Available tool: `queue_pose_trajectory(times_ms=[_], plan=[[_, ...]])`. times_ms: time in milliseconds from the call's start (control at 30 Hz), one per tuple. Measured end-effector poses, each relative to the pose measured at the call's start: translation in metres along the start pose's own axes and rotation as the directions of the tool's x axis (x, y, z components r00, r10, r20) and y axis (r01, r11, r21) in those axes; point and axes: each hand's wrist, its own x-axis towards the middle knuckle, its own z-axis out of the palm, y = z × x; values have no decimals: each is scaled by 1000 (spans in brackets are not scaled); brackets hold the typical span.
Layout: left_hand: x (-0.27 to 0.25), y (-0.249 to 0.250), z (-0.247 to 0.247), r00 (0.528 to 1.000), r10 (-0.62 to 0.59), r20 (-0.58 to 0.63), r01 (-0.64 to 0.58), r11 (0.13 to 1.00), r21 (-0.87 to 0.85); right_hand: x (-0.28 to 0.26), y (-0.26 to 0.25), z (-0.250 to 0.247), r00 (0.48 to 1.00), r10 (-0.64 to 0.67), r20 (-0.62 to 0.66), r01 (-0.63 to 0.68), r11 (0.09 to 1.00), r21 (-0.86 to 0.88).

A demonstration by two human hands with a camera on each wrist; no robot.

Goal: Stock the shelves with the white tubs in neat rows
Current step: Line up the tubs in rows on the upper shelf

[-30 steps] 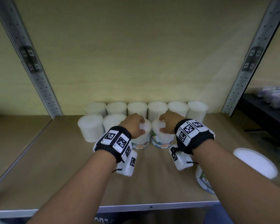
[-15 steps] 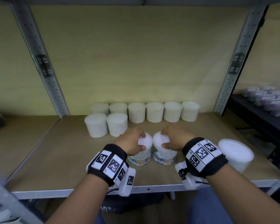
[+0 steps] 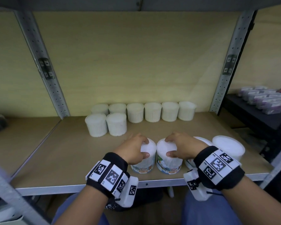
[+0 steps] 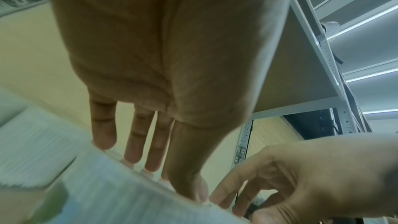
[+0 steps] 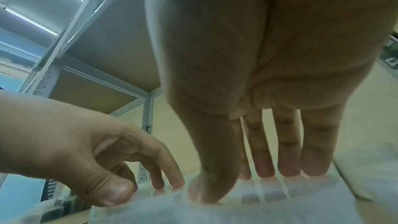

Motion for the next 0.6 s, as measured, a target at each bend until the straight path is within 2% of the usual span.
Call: queue_pose_trajectory(times_ms=[467, 600], plan=[[-1, 6, 4, 999, 24, -34, -25, 999, -40, -9, 8, -1, 1000, 16, -20, -15, 998, 66], [2, 2, -3, 997, 16, -79, -27, 990, -137, -8, 5, -9, 1000, 18, -7, -17, 994, 107]])
